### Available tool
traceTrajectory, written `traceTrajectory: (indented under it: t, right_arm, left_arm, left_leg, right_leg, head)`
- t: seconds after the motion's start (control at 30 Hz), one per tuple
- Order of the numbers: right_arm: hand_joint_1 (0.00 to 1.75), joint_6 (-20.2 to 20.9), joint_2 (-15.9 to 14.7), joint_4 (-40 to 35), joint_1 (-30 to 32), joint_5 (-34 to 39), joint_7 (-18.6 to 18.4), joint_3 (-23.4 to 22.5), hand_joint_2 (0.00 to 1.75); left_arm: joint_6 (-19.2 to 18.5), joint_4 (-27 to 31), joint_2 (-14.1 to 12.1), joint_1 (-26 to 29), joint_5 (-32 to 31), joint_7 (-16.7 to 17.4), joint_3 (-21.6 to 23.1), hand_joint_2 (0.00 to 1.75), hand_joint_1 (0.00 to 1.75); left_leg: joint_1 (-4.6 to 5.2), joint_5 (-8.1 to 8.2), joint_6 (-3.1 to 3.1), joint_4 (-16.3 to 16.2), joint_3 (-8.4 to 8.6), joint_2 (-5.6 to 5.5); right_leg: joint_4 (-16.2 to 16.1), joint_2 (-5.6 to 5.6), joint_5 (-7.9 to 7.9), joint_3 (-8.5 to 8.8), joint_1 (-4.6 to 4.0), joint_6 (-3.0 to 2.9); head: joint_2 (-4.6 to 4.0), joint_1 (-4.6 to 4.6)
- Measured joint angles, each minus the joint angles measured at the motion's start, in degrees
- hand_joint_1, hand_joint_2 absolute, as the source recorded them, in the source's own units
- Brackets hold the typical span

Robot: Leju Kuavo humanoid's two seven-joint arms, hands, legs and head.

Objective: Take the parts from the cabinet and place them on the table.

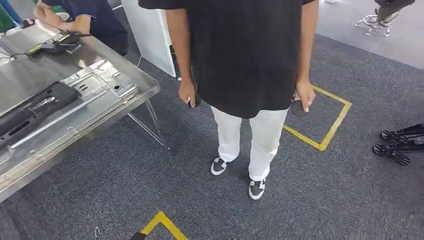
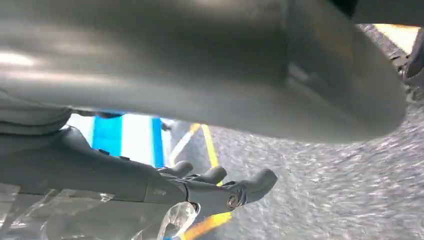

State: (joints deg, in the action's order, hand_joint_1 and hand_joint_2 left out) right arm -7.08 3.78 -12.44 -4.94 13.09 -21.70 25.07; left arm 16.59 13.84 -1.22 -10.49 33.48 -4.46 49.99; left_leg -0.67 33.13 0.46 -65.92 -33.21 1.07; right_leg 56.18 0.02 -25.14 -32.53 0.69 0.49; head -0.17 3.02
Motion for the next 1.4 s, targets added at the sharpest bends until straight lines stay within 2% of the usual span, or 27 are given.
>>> traceTrajectory:
  t: [0.07,0.1,0.17,0.2,0.23,0.27,0.37,0.4,0.47,0.53,0.6,0.67,0.7,0.73,0.77,0.87,0.9,0.97,1.0,1.07,1.1,1.13,1.2,1.23,1.27,1.3,1.4]
  right_arm:
    - [0.0,0.0,0.0,0.0,0.0,0.2,0.3,0.0,0.0]
    - [0.0,0.0,0.0,0.0,0.2,0.3,0.4,0.0,0.0]
    - [0.0,0.0,0.0,0.0,0.2,0.5,0.5,0.0,0.0]
    - [0.0,0.0,0.0,0.0,0.1,0.6,0.5,0.0,0.0]
    - [0.0,0.0,0.0,0.0,0.1,0.6,0.5,0.0,0.0]
    - [0.0,0.0,0.0,0.0,-0.1,0.6,0.5,0.0,0.0]
    - [0.0,0.0,0.0,0.0,0.2,0.7,0.6,0.0,0.0]
    - [0.0,0.0,-0.2,0.1,0.3,0.8,0.6,0.0,0.0]
    - [0.0,-0.1,-0.2,0.1,0.3,0.8,0.7,0.0,0.0]
    - [0.0,-0.1,-0.4,0.1,0.2,0.8,0.8,0.0,0.0]
    - [0.0,0.0,-0.5,0.1,0.2,0.8,1.0,0.0,0.0]
    - [0.0,0.0,-0.7,0.1,0.3,0.6,1.0,0.0,0.0]
    - [0.0,0.3,-0.9,0.1,0.3,0.3,1.0,0.2,0.0]
    - [0.0,0.5,-1.1,0.1,0.2,0.0,1.0,0.3,0.0]
    - [0.0,0.6,-1.6,0.1,0.0,-0.2,1.0,0.5,0.0]
    - [0.0,0.5,-2.3,0.1,0.2,-0.5,1.4,1.2,0.0]
    - [0.0,0.4,-2.5,0.1,0.2,-0.5,1.5,1.4,0.0]
    - [0.0,0.0,-2.8,0.2,0.1,-0.5,1.6,1.8,0.0]
    - [0.0,-0.2,-3.1,0.2,0.0,-0.4,1.6,1.9,0.0]
    - [0.0,-0.4,-3.2,0.2,0.0,-0.3,1.6,2.0,0.0]
    - [0.0,-0.6,-3.2,0.2,0.0,0.0,1.7,2.1,0.0]
    - [0.0,-0.7,-3.3,0.2,0.1,0.2,1.8,2.3,0.0]
    - [0.0,-0.8,-3.3,0.2,0.1,0.5,1.9,2.4,0.0]
    - [0.0,-1.0,-3.3,0.2,0.1,0.7,1.9,2.4,0.0]
    - [0.0,-1.3,-3.4,0.2,0.0,0.7,1.9,2.4,0.0]
    - [0.0,-1.4,-3.4,0.2,-0.3,0.7,2.0,2.5,0.0]
    - [0.0,-1.6,-3.4,0.2,0.4,0.8,2.2,2.6,0.0]
  left_arm:
    - [0.1,0.0,0.0,0.3,-0.1,0.0,0.0,0.0,0.0]
    - [0.1,0.0,0.0,0.3,-0.3,0.0,0.0,0.0,0.0]
    - [0.2,0.0,0.0,0.1,-0.6,0.0,0.0,0.0,0.0]
    - [0.2,0.0,0.0,0.0,-0.6,0.0,0.0,0.0,0.0]
    - [0.2,0.0,0.0,0.0,-0.6,0.0,0.0,0.0,0.0]
    - [0.2,0.0,0.0,0.0,-0.6,0.0,0.0,0.0,0.0]
    - [0.2,0.0,0.1,-0.2,-0.6,0.2,0.0,0.0,0.0]
    - [0.3,0.1,0.2,-0.4,-0.6,0.2,0.0,0.0,0.0]
    - [0.6,0.2,0.2,-0.5,-0.8,0.2,0.0,0.0,0.0]
    - [0.6,0.2,0.2,-0.2,-1.0,0.2,0.0,0.0,0.0]
    - [0.4,0.2,0.2,-0.1,-0.5,0.2,0.0,0.0,0.0]
    - [-0.1,0.2,0.2,-0.1,0.4,0.2,0.0,0.0,0.0]
    - [-0.4,0.2,0.2,-0.1,1.1,0.0,0.0,0.0,0.0]
    - [-0.6,0.2,0.2,-0.1,1.8,-0.2,0.0,0.0,0.0]
    - [-0.8,0.2,0.2,0.0,2.7,-0.5,-0.1,0.0,0.0]
    - [-1.2,0.2,0.0,0.4,4.4,-0.8,-0.3,0.0,0.0]
    - [-1.3,0.1,0.0,0.5,5.0,-1.0,-0.5,0.0,0.0]
    - [-1.3,0.1,-0.2,0.9,6.9,-1.4,-1.6,0.0,0.0]
    - [-1.5,0.1,-0.3,1.3,7.8,-1.6,-1.9,0.0,0.0]
    - [-2.0,0.1,-0.6,2.4,8.3,-1.8,-2.7,0.0,0.0]
    - [-2.2,0.1,-0.6,2.6,8.2,-1.8,-2.9,0.0,0.0]
    - [-2.2,0.1,-0.6,2.7,8.0,-1.8,-3.0,0.0,0.0]
    - [-2.3,0.1,-0.7,2.6,7.8,-1.6,-3.1,0.0,0.0]
    - [-2.3,0.1,-0.7,2.5,7.7,-1.4,-3.3,0.0,0.0]
    - [-2.3,0.1,-0.7,2.5,7.6,-1.2,-3.4,0.0,0.0]
    - [-2.4,0.1,-0.7,2.5,7.6,-1.0,-3.4,0.0,0.0]
    - [-2.5,0.1,-0.7,2.0,7.1,-0.7,-3.5,0.0,0.0]
  left_leg:
    - [0.0,2.54,0.08,-7.8,-3.61,-0.47]
    - [0.24,1.68,0.51,-7.9,-3.86,-0.55]
    - [0.75,-2.89,1.55,-0.6,-0.71,-1.14]
    - [0.78,-5.46,1.79,4.6,1.77,-2.5]
    - [0.56,-6.39,1.94,8.8,3.45,-5.98]
    - [0.71,-6.31,1.93,9.6,3.67,-6.24]
    - [1.29,-6.79,2.67,9.6,3.54,-4.38]
    - [0.9,-7.3,3.32,10.2,3.45,-3.53]
    - [1.15,-7.66,4.24,10.3,3.25,-2.08]
    - [1.58,-7.72,4.47,10.3,2.88,-0.24]
    - [1.84,-7.86,4.64,10.2,2.43,1.45]
    - [2.07,-7.96,4.59,10.3,2.3,2.85]
    - [2.16,-7.98,4.56,10.3,2.35,3.49]
    - [2.19,-8.01,4.51,10.3,2.5,3.95]
    - [2.51,-7.98,4.37,10.1,2.47,4.61]
    - [2.28,-8.25,3.81,10.3,2.56,6.11]
    - [2.53,-8.27,3.59,10.4,2.72,6.65]
    - [1.95,-6.04,2.41,7.4,1.58,1.3]
    - [1.45,-3.61,1.76,3.4,-0.13,0.08]
    - [0.59,0.34,0.69,-5.9,-4.17,-0.52]
    - [0.34,0.44,0.36,-7.6,-4.92,-0.52]
    - [0.03,-0.72,-0.03,-6.4,-4.27,-0.52]
    - [-0.77,-5.1,-0.9,2.0,0.16,-0.91]
    - [-1.38,-7.2,-1.46,7.5,3.08,-2.37]
    - [-1.79,-6.81,-1.95,10.6,4.34,-5.59]
    - [-1.58,-7.09,-0.7,10.8,4.1,-5.4]
    - [-0.78,-7.44,1.0,10.8,3.97,-3.69]
  right_leg:
    - [0.0,1.42,0.18,-0.22,-0.52,-0.11]
    - [0.0,2.31,0.3,-0.24,-0.72,0.05]
    - [0.0,3.72,0.48,-0.2,-0.82,0.17]
    - [0.0,4.41,0.59,-0.14,-0.8,0.3]
    - [0.0,4.97,0.75,-0.27,-0.69,0.53]
    - [0.2,5.81,0.89,-0.65,-0.98,0.76]
    - [-0.2,7.72,1.73,-1.15,-0.49,1.85]
    - [0.0,8.17,1.75,-1.41,-0.49,2.06]
    - [4.5,2.45,-2.02,-3.39,-0.81,2.22]
    - [13.9,0.96,-7.05,-7.36,-0.77,2.45]
    - [18.6,0.82,-8.45,-8.89,-0.78,2.49]
    - [12.6,0.54,-5.57,-4.72,-0.87,2.17]
    - [6.4,-0.38,-3.36,-0.75,-1.17,1.75]
    - [1.3,-2.64,-2.0,2.68,-1.66,1.18]
    - [-1.2,-4.19,-2.62,3.72,-2.15,0.83]
    - [-1.3,-2.4,-1.87,3.26,-2.41,0.05]
    - [-2.0,-1.78,-1.28,3.39,-1.96,-0.33]
    - [-2.9,-0.9,-0.31,3.57,-1.2,-0.28]
    - [-2.9,-0.52,-0.02,3.29,-1.05,-0.48]
    - [-2.8,1.33,0.31,2.76,-0.82,-0.13]
    - [-2.7,2.06,0.47,2.57,-0.63,0.11]
    - [-2.7,2.78,0.63,2.44,-0.34,0.36]
    - [-2.6,4.26,0.86,2.31,0.3,0.93]
    - [-2.5,4.96,0.88,2.2,0.58,1.43]
    - [-2.2,5.64,0.88,1.78,0.43,2.06]
    - [-1.8,6.43,0.98,1.25,0.4,2.42]
    - [-2.5,8.08,1.77,0.64,1.16,3.73]
  head:
    - [-0.02,0.2]
    - [-0.02,0.2]
    - [-0.02,0.22]
    - [-0.02,0.2]
    - [-0.02,0.2]
    - [-0.02,0.2]
    - [-0.02,0.2]
    - [-0.02,0.17]
    - [-0.02,-0.09]
    - [-0.02,-0.13]
    - [-0.02,-0.13]
    - [-0.02,-0.15]
    - [-0.02,-0.13]
    - [-0.02,-0.13]
    - [-0.02,-0.15]
    - [0.0,-0.13]
    - [-0.02,-0.15]
    - [-0.02,-0.07]
    - [-0.02,-0.02]
    - [-0.02,0.02]
    - [-0.02,0.02]
    - [-0.02,0.02]
    - [-0.02,0.02]
    - [-0.02,0.02]
    - [-0.02,0.22]
    - [-0.02,0.13]
    - [-0.02,0.02]
